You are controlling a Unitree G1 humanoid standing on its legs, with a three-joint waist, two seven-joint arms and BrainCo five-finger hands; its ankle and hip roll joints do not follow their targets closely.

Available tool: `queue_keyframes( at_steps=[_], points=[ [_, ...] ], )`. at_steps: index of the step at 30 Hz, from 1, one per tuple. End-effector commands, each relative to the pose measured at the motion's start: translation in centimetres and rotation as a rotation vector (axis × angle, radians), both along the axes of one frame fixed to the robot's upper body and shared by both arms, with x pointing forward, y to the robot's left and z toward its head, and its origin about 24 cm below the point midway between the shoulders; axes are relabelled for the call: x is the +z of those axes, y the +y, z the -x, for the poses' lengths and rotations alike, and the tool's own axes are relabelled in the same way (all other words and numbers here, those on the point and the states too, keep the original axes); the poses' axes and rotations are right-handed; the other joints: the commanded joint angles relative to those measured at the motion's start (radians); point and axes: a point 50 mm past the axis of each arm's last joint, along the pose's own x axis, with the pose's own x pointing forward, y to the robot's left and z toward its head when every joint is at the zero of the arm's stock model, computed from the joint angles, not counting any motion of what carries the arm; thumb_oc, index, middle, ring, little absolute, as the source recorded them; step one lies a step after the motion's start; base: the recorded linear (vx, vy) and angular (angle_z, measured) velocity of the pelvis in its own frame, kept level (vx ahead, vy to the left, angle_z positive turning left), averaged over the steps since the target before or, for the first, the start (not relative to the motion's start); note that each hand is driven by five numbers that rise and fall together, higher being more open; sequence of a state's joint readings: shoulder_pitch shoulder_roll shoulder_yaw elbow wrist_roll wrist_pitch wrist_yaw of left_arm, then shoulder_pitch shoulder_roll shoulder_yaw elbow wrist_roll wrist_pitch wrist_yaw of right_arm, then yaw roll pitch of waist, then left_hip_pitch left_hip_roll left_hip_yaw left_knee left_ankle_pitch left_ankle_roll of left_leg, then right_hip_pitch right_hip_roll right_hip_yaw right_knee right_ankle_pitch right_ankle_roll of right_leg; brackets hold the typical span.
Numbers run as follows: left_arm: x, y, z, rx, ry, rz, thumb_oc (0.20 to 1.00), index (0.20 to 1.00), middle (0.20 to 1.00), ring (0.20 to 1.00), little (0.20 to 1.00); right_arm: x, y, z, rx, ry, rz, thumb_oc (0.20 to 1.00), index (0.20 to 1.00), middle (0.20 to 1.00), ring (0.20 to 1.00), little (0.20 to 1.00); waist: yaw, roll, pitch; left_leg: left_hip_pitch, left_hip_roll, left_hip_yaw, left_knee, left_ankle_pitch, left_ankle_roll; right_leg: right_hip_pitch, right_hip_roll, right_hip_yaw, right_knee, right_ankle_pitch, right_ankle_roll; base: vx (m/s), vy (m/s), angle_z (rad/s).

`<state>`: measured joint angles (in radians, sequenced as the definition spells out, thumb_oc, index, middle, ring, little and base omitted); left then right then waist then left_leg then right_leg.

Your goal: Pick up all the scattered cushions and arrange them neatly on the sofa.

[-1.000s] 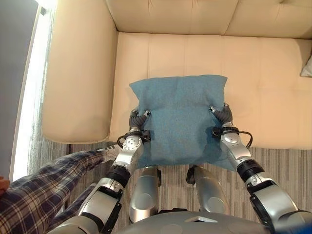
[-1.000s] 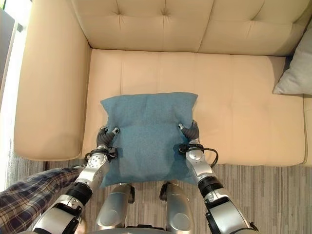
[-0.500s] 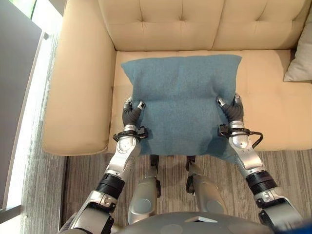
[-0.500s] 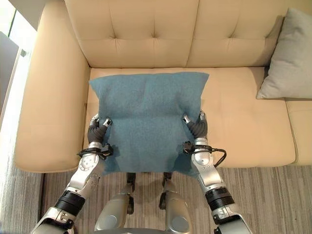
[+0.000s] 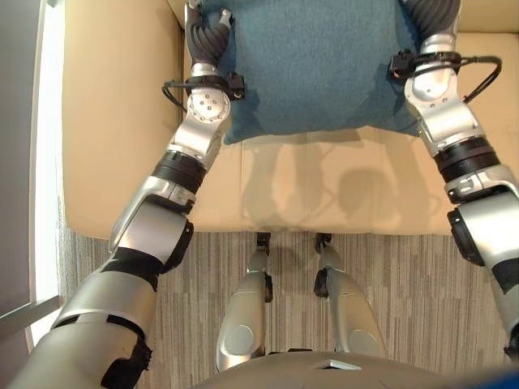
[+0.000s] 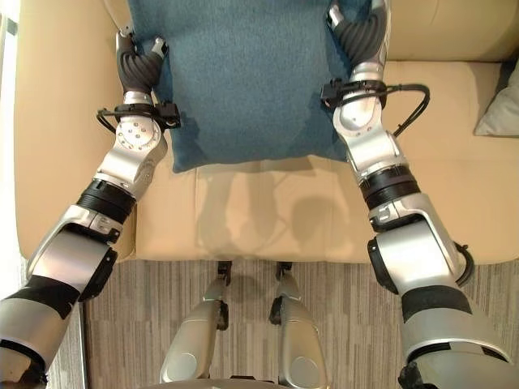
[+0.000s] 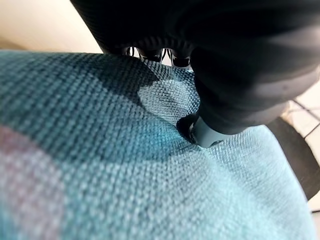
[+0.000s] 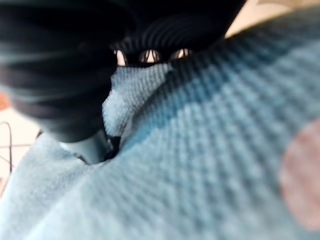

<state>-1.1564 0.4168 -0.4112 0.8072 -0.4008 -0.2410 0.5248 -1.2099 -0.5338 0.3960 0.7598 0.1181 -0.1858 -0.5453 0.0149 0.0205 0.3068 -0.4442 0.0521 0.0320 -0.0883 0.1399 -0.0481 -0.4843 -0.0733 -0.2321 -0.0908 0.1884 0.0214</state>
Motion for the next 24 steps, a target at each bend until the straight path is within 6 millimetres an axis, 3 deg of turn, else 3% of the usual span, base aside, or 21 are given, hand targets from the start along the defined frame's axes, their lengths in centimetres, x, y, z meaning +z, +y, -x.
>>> queue_keyframes(
  at_steps=[1, 6, 7, 13, 14, 15, 16, 22, 24],
  points=[
    [5.0, -3.3, 1.0, -0.087, -0.195, -0.139, 0.200, 0.200, 0.200, 0.200, 0.200, 1.4, 3.5, 0.5, 0.127, -0.081, 0.012, 0.200, 0.200, 0.200, 0.200, 0.200, 0.006, -0.068, -0.066, -0.025, -0.020, 0.001, 0.004, -0.036, -0.053, 0.016, -0.068, 0.016, 0.008, -0.051, 0.159, 0.00, 0.000, 0.00],
    [9.5, -3.0, 0.8, 0.002, -0.241, -0.195, 0.200, 0.200, 0.200, 0.200, 0.200, 5.0, 3.3, 0.4, 0.044, -0.142, 0.058, 0.200, 0.200, 0.200, 0.200, 0.200, -0.006, -0.052, -0.080, -0.127, -0.018, -0.014, 0.001, -0.009, -0.070, -0.080, -0.064, 0.013, 0.004, -0.035, 0.169, 0.03, 0.001, 0.06],
    [11.3, -2.9, 1.1, 0.037, -0.280, -0.233, 0.200, 0.200, 0.200, 0.200, 0.200, 6.3, 3.3, 0.6, 0.005, -0.174, 0.107, 0.200, 0.200, 0.200, 0.200, 0.200, -0.006, -0.049, -0.094, -0.180, -0.022, -0.022, 0.001, -0.003, -0.073, -0.135, -0.066, 0.013, 0.004, -0.026, 0.175, 0.04, 0.019, 0.20],
    [14.8, -3.4, 2.4, 0.112, -0.384, -0.275, 0.200, 0.200, 0.200, 0.200, 0.200, 8.7, 3.6, 0.9, -0.106, -0.223, 0.231, 0.200, 0.200, 0.200, 0.200, 0.200, -0.007, -0.040, -0.142, -0.305, -0.029, -0.033, 0.001, 0.019, -0.074, -0.265, -0.064, 0.036, 0.004, -0.010, 0.188, 0.05, 0.050, 0.03],
    [14.9, -3.5, 2.4, 0.106, -0.385, -0.263, 0.263, 0.263, 0.263, 0.263, 0.263, 8.9, 3.6, 0.9, -0.112, -0.219, 0.235, 0.200, 0.200, 0.200, 0.200, 0.200, -0.007, -0.039, -0.144, -0.313, -0.031, -0.031, 0.001, 0.020, -0.074, -0.274, -0.064, 0.038, 0.004, -0.009, 0.188, 0.03, 0.042, -0.10],
    [14.9, -3.6, 2.3, 0.096, -0.370, -0.259, 0.746, 0.746, 0.746, 0.746, 0.746, 9.0, 3.5, 0.7, -0.120, -0.203, 0.251, 0.200, 0.200, 0.200, 0.200, 0.200, -0.006, -0.038, -0.145, -0.319, -0.032, -0.032, 0.001, 0.022, -0.075, -0.281, -0.064, 0.038, 0.004, -0.007, 0.189, 0.03, 0.039, -0.06],
    [15.0, -3.4, 2.0, 0.074, -0.340, -0.248, 1.000, 1.000, 1.000, 1.000, 1.000, 9.1, 3.1, 0.2, -0.140, -0.131, 0.280, 1.000, 1.000, 1.000, 1.000, 1.000, -0.005, -0.038, -0.148, -0.337, -0.034, -0.029, 0.001, 0.030, -0.078, -0.299, -0.064, 0.038, 0.004, 0.000, 0.192, 0.02, 0.033, -0.05],
    [13.3, -2.6, 1.2, 0.063, -0.268, -0.277, 1.000, 1.000, 1.000, 1.000, 1.000, 7.6, 1.2, -0.7, -0.179, -0.014, 0.303, 1.000, 1.000, 1.000, 1.000, 1.000, -0.007, -0.043, -0.153, -0.342, -0.036, -0.030, 0.001, 0.034, -0.079, -0.308, -0.063, 0.043, 0.004, 0.007, 0.192, 0.00, 0.005, -0.02],
    [12.1, -0.7, 0.6, 0.089, -0.222, -0.247, 1.000, 1.000, 1.000, 1.000, 1.000, 7.3, -1.1, -0.6, -0.226, 0.012, 0.288, 1.000, 1.000, 1.000, 1.000, 1.000, -0.005, -0.045, -0.155, -0.335, -0.037, -0.032, 0.001, 0.034, -0.082, -0.303, -0.064, 0.040, 0.004, 0.008, 0.193, 0.00, 0.000, 0.00]
  ],
)
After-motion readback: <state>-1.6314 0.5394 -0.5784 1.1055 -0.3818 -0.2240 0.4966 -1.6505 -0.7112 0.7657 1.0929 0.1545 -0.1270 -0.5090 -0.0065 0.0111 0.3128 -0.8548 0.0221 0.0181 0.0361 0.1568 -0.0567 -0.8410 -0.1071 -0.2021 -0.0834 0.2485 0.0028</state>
